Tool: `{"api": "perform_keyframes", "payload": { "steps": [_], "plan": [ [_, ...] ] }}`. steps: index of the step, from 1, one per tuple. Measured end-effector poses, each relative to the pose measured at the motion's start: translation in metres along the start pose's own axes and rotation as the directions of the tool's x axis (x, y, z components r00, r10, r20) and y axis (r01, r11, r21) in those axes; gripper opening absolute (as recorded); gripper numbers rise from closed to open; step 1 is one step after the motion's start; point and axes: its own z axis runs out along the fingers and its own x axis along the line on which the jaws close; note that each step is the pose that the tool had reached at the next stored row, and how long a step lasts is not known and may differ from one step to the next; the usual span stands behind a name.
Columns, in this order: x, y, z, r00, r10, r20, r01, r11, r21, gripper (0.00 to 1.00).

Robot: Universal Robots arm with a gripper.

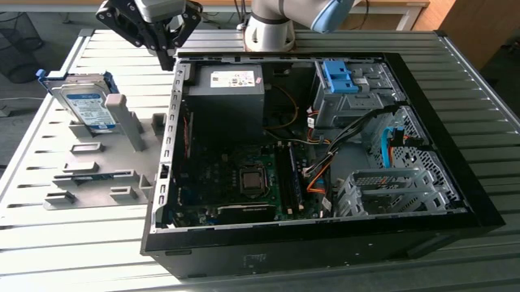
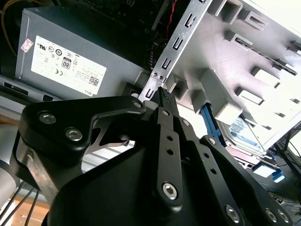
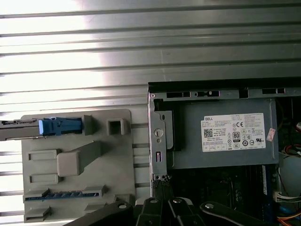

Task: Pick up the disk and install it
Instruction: 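Reach for the disk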

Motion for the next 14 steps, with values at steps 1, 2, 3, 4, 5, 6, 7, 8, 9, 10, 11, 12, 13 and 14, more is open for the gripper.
{"api": "perform_keyframes", "payload": {
  "steps": [1, 2, 3, 4, 5, 6, 7, 8, 9, 10, 11, 12, 13, 14],
  "plan": [
    [0.0003, 0.0, 0.0, 1.0, 0.0, 0.0, 0.0, 1.0, 0.0, 0.11],
    [0.0005, 0.0, 0.0, 1.0, 0.0, 0.0, 0.0, 1.0, 0.0, 0.11],
    [0.0007, 0.0, 0.0, 1.0, 0.0, 0.0, 0.0, 1.0, 0.0, 0.11],
    [0.0007, -0.0001, 0.0, 1.0, 0.0, 0.0, 0.0, 1.0, 0.0, 0.11],
    [0.0007, 0.0, 0.0, 1.0, 0.0, 0.0, 0.0, 1.0, 0.0, 0.11],
    [0.0008, -0.0001, 0.0, 1.0, 0.0, 0.0, 0.0, 1.0, 0.0, 0.11],
    [0.001, -0.0001, 0.0, 1.0, 0.0, 0.0001, 0.0, 1.0, -0.0001, 0.11],
    [0.0013, -0.0001, 0.0, 1.0, 0.0, 0.0, 0.0, 1.0, 0.0, 0.11],
    [0.0018, -0.0001, 0.0, 1.0, 0.0, 0.0, 0.0, 1.0, 0.0, 0.11],
    [0.0022, -0.0002, -0.0001, 1.0, 0.0, 0.0, 0.0, 1.0, 0.0, 0.11],
    [0.0026, -0.0002, -0.0001, 1.0, 0.0, 0.0, 0.0, 1.0, 0.0, 0.11],
    [0.0031, -0.0002, -0.0001, 1.0, 0.0, 0.0001, 0.0, 1.0, 0.0, 0.11],
    [0.0034, -0.0002, -0.0001, 1.0, 0.0, 0.0, 0.0, 1.0, -0.0001, 0.11],
    [0.0034, -0.0002, -0.0001, 1.0, 0.0, 0.0001, 0.0, 1.0, -0.0001, 0.11]
  ]
}}
